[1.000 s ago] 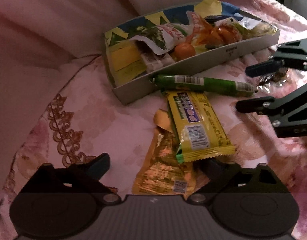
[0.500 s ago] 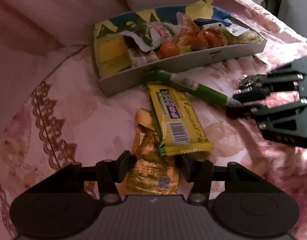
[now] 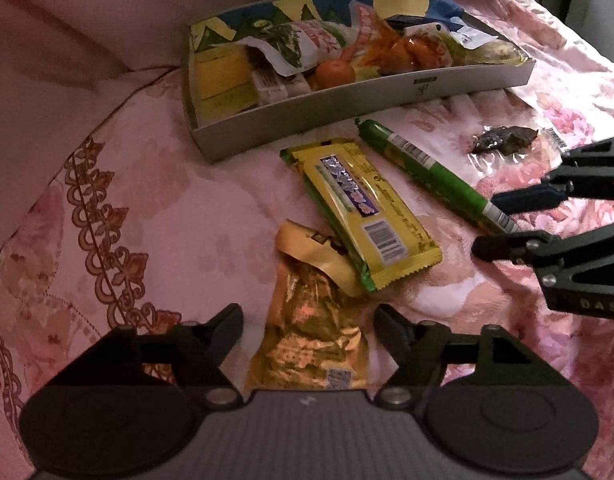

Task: Organize snacks
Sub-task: 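Grasp the gold foil wrapper with the left tool while the right tool grasps the green tube, then carry the gold wrapper and green tube into the grey tray and open both tools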

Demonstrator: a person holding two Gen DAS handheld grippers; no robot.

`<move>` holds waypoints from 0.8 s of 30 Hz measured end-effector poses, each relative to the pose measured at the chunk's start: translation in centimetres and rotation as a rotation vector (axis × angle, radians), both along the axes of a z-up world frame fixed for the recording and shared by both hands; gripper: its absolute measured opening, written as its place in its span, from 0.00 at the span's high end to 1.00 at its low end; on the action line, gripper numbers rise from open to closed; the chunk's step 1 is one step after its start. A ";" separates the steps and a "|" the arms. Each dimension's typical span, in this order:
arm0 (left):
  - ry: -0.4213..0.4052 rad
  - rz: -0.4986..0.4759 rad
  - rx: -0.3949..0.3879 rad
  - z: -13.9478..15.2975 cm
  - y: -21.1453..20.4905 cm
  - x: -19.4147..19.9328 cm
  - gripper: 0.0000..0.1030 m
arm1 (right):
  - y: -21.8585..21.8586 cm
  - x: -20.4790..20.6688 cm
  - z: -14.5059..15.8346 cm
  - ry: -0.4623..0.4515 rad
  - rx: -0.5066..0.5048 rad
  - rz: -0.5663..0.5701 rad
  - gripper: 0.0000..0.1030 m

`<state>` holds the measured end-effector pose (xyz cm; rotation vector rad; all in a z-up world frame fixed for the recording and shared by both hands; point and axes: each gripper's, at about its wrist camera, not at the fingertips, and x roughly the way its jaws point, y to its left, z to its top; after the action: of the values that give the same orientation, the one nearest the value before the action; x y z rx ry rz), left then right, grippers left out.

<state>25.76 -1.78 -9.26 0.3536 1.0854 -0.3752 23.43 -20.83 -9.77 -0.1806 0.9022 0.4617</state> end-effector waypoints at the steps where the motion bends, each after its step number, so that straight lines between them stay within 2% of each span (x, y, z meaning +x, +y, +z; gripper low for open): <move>1: -0.002 -0.003 0.000 0.0 0.0 0.0 0.24 | 0.1 0.2 -0.1 -0.020 -0.008 -0.004 0.64; 3: -0.003 -0.007 -0.002 0.0 -0.1 0.1 0.25 | 0.4 0.5 -0.3 -0.054 -0.022 -0.011 0.64; 6: 0.010 -0.004 -0.022 0.1 0.0 0.1 0.35 | 0.8 0.8 -0.5 -0.079 -0.028 -0.007 0.66; 8: 0.008 -0.004 -0.025 0.3 0.0 -0.1 0.47 | 1.2 0.8 -0.5 -0.089 -0.030 0.006 0.74; 9: 0.006 -0.005 -0.026 0.3 -0.1 -0.3 0.48 | 1.4 0.8 -0.5 -0.091 -0.035 0.010 0.78; 14: 0.015 0.033 -0.075 0.5 0.5 -0.4 0.58 | 2.4 0.1 -0.5 -0.132 -0.109 0.057 0.79; 18: 0.052 0.104 -0.141 0.8 1.8 -0.4 0.59 | 2.9 -1.0 -0.4 -0.162 -0.184 0.084 0.80; 24: 0.038 0.162 -0.157 1.9 2.5 -1.3 0.59 | 3.3 -2.7 0.1 -0.247 -0.299 0.132 0.81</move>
<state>24.45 0.71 -7.35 0.1191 1.1060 -0.3214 20.72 -17.52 -9.72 -0.5615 0.7149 0.4142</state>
